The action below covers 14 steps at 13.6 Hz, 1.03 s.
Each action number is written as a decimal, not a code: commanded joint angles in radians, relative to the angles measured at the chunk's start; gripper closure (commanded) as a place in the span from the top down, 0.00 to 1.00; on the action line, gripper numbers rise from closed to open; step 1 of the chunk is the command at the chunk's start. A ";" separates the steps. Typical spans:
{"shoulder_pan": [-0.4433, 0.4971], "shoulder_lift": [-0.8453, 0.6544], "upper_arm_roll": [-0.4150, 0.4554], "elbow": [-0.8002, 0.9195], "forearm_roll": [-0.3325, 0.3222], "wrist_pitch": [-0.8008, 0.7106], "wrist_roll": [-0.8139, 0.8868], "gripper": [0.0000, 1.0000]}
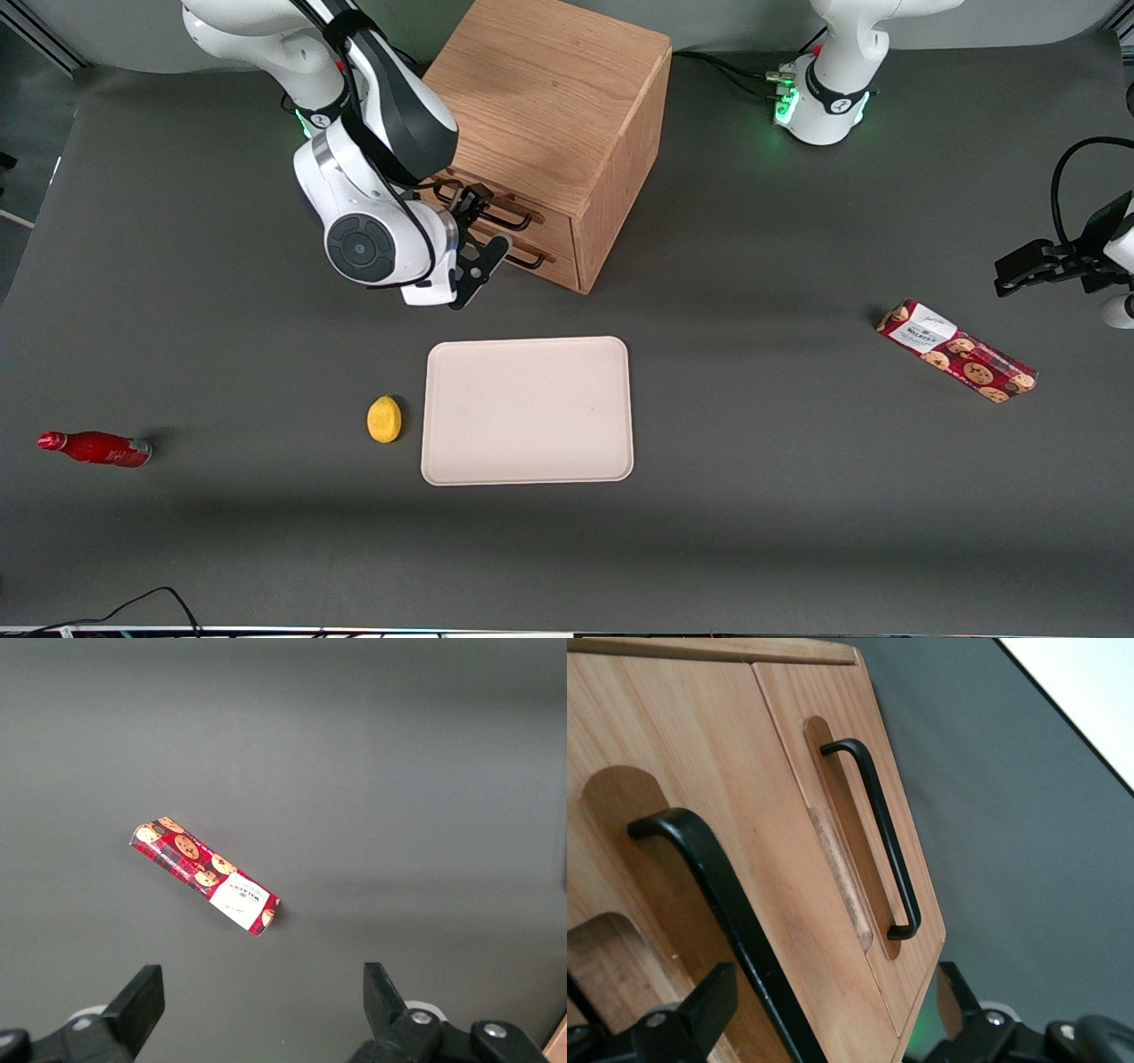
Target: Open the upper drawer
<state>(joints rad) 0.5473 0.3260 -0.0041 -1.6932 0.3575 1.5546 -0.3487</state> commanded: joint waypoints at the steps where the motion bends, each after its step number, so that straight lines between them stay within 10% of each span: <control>1: 0.003 -0.001 0.009 -0.025 0.000 0.015 -0.027 1.00; 14: -0.020 0.050 0.012 -0.011 -0.017 0.113 -0.042 1.00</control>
<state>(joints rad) 0.5449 0.3460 0.0063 -1.7278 0.3576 1.6242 -0.3699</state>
